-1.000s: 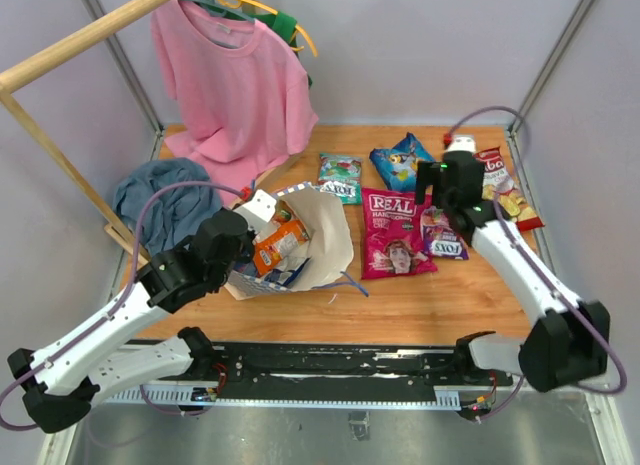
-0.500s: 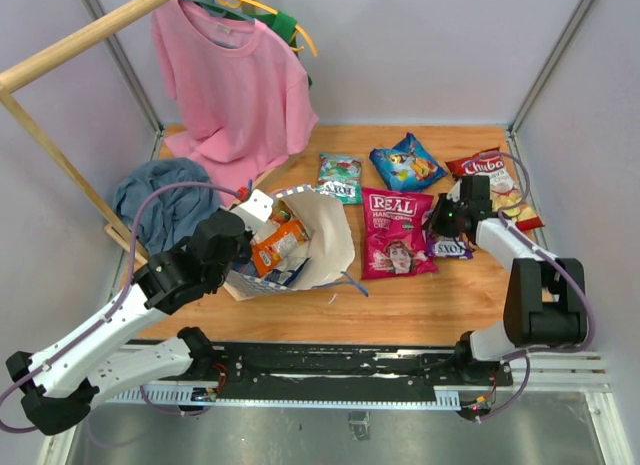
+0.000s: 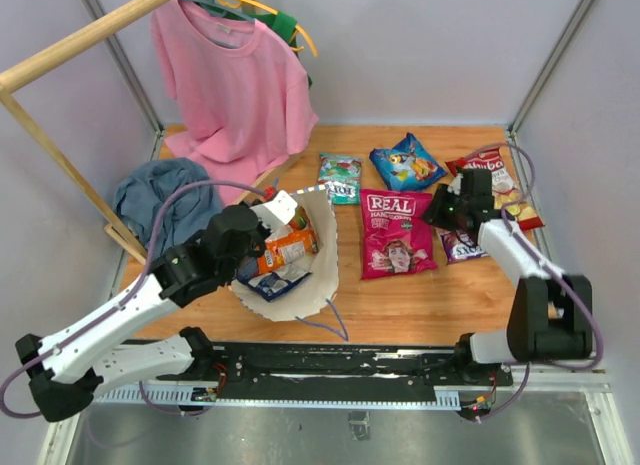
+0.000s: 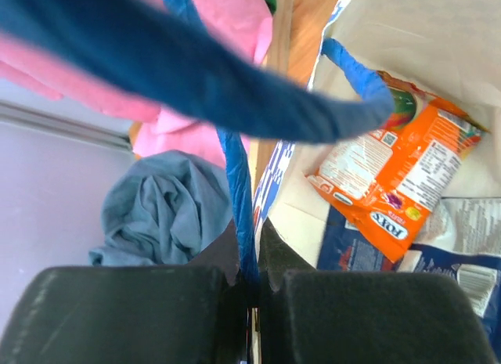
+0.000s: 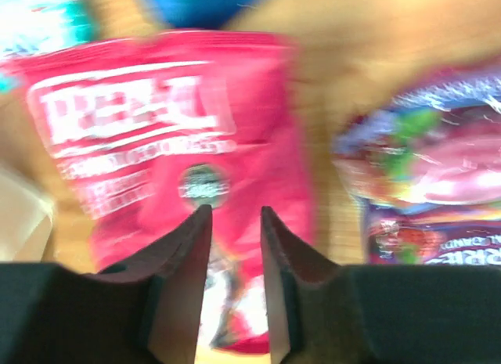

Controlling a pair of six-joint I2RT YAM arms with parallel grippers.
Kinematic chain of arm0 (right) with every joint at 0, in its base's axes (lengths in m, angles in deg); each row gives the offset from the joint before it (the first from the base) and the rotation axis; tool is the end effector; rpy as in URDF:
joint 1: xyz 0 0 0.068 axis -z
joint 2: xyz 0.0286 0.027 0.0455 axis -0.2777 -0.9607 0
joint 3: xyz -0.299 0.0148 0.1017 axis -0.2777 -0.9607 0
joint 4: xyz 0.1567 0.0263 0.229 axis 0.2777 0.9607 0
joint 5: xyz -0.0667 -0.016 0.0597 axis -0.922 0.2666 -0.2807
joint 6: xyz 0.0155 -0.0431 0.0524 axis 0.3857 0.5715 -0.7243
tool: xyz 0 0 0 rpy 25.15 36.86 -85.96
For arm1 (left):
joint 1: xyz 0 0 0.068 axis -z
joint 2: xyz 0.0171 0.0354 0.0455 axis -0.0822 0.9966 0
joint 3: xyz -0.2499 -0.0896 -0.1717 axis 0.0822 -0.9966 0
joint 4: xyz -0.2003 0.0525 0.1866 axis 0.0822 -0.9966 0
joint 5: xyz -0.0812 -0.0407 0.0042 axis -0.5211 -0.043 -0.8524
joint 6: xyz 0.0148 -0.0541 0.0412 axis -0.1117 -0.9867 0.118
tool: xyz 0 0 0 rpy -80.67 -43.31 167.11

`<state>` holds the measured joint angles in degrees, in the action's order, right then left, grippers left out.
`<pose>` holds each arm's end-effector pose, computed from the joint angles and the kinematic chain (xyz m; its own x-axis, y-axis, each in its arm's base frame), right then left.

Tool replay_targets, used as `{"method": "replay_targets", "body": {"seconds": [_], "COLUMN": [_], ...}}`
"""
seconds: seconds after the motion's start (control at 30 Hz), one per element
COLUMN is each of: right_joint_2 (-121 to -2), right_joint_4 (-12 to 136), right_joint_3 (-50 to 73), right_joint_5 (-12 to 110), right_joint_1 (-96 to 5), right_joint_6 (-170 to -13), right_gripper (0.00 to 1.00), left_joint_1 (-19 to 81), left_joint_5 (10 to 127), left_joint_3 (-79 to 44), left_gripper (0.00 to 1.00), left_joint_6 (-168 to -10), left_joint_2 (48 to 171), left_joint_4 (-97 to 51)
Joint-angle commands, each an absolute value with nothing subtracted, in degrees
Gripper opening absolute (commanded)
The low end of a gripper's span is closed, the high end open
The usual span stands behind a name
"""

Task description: Take the snacks out of the paper bag

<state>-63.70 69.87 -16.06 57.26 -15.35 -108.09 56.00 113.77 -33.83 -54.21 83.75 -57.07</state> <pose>0.3264 0.0115 0.2314 -0.7051 0.3941 -0.5895 0.1002 0.8784 0.4674 0.1417 -0.1226 0.3838 -0.1415 0.6759 -0.7232 0.3730 0.7132 0.5935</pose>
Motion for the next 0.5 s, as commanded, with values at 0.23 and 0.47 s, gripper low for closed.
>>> {"method": "replay_targets", "body": {"seconds": [0.23,0.47], "right_joint_2": [-25.0,-25.7], "right_joint_4": [69.9,66.9], "right_joint_3": [-18.6,-20.4], "right_joint_5": [34.4,29.8], "right_joint_1": [-56.5,-74.4], "right_joint_6": [-97.8,-94.8], "right_gripper": [0.54,0.43], "left_joint_1": [59.9,61.4], "left_joint_5": [122.8,121.6], "left_joint_3": [-44.2,-42.4], "left_gripper": [0.01,0.01], "left_joint_6": [-40.6,-41.7], "left_joint_2": [85.1,82.7], "left_joint_4": [-37.9,-36.4]}}
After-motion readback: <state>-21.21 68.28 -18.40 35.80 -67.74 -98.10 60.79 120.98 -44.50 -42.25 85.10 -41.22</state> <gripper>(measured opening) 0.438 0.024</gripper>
